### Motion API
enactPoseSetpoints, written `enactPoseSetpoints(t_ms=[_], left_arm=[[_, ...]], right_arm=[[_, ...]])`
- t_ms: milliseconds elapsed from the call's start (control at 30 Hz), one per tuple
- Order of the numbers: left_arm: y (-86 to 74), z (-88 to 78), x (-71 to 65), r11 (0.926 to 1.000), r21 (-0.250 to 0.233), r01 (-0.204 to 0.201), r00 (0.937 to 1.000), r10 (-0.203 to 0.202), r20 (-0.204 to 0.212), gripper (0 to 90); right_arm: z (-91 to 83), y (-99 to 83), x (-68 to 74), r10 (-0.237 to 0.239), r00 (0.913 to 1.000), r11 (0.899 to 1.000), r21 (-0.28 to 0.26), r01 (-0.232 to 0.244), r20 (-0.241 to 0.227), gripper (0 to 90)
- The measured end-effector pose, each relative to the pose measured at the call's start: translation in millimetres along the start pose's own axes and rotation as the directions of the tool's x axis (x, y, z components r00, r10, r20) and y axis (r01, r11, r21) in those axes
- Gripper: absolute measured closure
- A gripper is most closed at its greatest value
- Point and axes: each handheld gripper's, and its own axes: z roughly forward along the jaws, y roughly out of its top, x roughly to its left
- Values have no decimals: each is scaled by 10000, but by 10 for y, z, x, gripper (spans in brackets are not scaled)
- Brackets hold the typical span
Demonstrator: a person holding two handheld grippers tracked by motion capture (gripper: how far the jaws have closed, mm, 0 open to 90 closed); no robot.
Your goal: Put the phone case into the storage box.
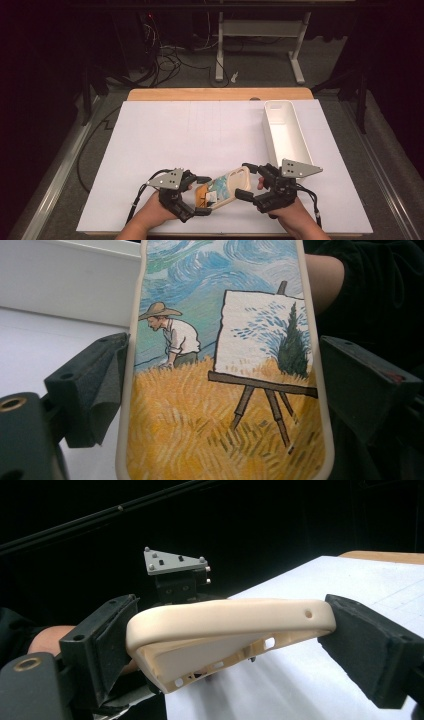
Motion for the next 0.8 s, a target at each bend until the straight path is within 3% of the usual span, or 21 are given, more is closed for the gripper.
enactPoseSetpoints(t_ms=[800], left_arm=[[-9, 36, -13, 10000, 54, -3, 9999, 4, -151, 110]], right_arm=[[-6, 4, 3, 225, 9997, 9997, -25, -225, 114, 124]])
